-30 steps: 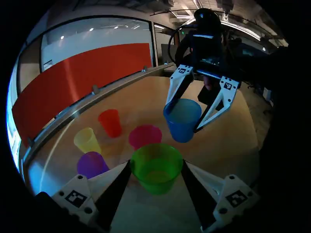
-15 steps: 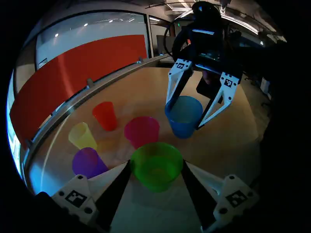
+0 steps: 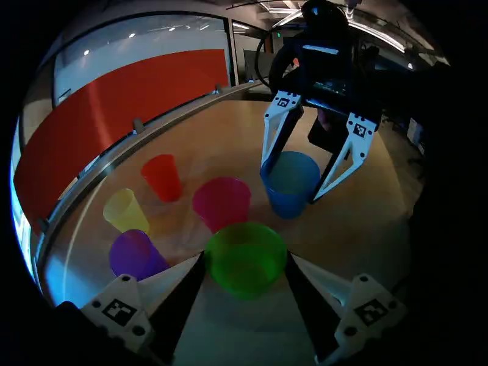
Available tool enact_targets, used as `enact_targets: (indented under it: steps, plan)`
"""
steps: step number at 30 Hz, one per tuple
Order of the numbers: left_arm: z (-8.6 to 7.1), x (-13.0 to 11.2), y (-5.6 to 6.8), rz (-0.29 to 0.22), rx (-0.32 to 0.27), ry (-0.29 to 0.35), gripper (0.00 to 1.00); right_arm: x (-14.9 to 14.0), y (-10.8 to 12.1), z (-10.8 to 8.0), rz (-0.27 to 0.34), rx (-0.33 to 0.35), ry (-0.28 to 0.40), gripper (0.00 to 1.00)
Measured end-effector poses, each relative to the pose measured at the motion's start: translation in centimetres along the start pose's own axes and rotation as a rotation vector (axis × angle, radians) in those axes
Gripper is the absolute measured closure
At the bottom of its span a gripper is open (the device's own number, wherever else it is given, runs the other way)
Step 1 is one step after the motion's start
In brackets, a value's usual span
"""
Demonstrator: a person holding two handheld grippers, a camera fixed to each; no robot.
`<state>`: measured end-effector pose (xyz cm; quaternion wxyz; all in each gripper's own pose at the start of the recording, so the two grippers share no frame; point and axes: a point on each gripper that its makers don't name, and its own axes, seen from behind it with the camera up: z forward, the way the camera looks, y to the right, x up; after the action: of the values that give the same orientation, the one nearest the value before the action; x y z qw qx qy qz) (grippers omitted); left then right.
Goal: Pour water
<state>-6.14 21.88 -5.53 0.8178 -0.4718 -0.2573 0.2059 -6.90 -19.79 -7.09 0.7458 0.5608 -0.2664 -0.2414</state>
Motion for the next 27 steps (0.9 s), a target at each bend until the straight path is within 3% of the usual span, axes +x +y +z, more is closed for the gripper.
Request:
enact_targets:
  steps: [27]
  plan:
    - [0.6, -0.5, -0.4, -0.026, -0.003, 0.007, 0.12, -1.4, -0.3, 1.0, 0.024, 0.016, -0.013, 0.07]
